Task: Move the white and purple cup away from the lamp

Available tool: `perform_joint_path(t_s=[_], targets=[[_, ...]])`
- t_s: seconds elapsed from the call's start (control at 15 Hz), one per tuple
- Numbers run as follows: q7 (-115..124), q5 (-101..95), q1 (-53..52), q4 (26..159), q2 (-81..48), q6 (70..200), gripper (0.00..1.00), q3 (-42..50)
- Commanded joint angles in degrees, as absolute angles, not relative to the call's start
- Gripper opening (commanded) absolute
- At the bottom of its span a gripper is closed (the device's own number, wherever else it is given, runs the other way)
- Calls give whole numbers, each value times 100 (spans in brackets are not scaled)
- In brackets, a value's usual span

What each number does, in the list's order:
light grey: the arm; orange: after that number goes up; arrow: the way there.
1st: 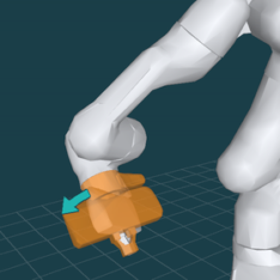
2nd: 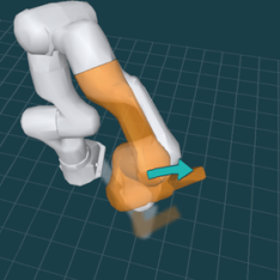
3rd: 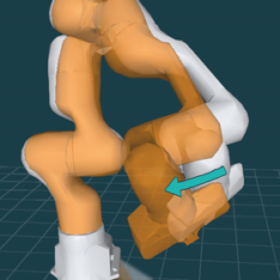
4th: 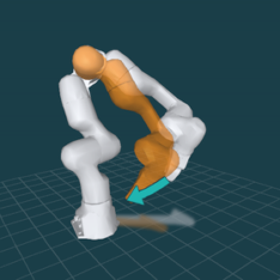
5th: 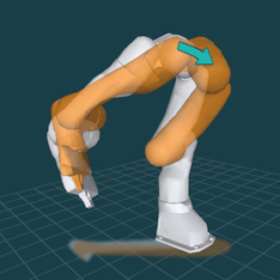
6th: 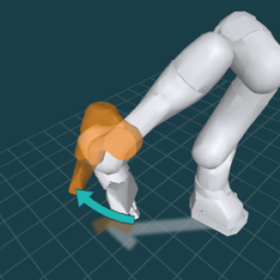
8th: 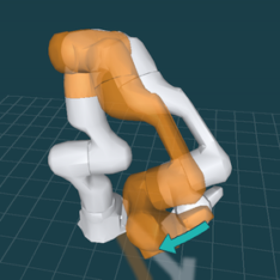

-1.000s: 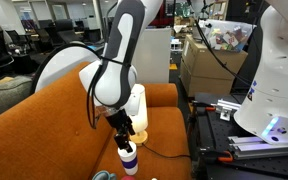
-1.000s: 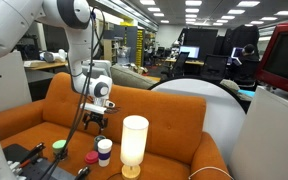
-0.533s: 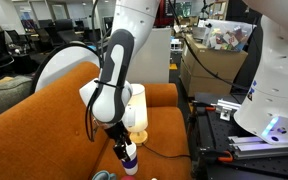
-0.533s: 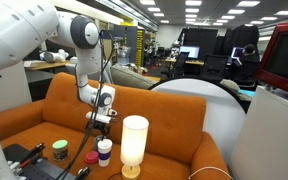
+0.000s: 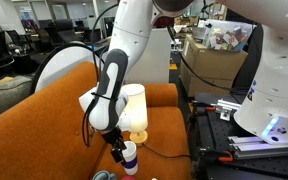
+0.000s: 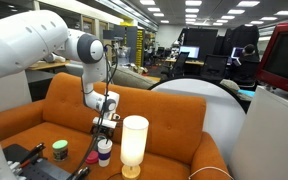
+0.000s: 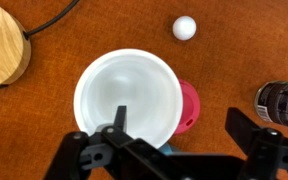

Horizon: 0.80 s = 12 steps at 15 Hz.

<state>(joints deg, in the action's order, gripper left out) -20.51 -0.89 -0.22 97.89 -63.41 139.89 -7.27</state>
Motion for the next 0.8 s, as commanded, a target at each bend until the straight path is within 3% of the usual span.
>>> perform_joint_path(t_s=[0.0,0.13,0.33,0.4,0.47,0.6,0.67,0.73], targets=[[-2268,-229,123,9320,-6631,13524,100,-831],[-2327,-252,132,9168,-6741,13369,100,-835],[-2348,-256,144,9006,-6849,13225,93,-825],[-2354,-250,153,8960,-6871,13188,87,-823],[-2361,-244,166,8920,-6896,13168,89,-825],[-2376,-230,198,8879,-6922,13146,84,-833],[-2383,-222,215,8867,-6929,13149,65,-838],[-2397,-209,241,8875,-6924,13149,60,-851]])
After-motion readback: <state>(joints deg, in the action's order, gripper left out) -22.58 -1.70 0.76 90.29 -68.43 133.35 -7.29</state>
